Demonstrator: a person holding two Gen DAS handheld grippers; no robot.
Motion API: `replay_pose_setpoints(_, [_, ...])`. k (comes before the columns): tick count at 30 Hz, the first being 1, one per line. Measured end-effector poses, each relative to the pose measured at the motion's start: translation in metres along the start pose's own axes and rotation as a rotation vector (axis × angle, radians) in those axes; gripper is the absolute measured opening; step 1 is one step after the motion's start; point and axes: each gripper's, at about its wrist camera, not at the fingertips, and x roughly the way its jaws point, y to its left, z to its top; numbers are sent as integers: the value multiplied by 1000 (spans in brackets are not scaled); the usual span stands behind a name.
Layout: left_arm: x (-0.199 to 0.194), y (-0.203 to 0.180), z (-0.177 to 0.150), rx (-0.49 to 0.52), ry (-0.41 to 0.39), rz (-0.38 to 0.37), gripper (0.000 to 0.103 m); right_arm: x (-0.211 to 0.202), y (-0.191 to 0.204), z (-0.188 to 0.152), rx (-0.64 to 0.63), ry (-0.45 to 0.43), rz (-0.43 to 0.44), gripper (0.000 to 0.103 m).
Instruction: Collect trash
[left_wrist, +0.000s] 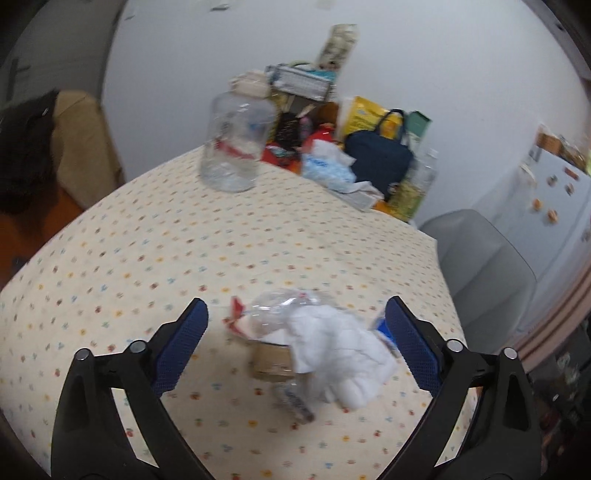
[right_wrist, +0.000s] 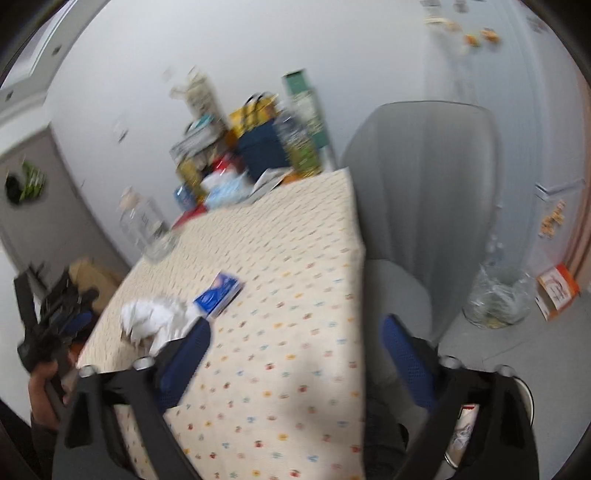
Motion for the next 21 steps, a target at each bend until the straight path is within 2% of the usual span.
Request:
replay_pose_setpoints(2, [7,15,1,-51,21,15,85,14,14,0,-15,44,54,71])
replay_pose_setpoints(6, [21,32,-1,-113,52,-4,73,42,50,-3,-83,94,123,69])
replay_pose_setpoints(7, [25,35,-2,-130,66,-10,66,47,56,-3,-90,107,139,67])
replay_pose_setpoints(9, [33,39,-3,-156,85,-9,60,63,72,-2,-108,138,176,63])
replay_pose_setpoints(11, [42,45,-3,-205,108,-6,45,71,84,-1,-130,156,202,59])
replay_pose_setpoints(13, [48,51,-3,-234,118,-2,44,81,97,1,-149,174,219,56])
replay_pose_setpoints(21, [67,62,-7,-291,155,20,42,121,132,1,-182,237,252,55])
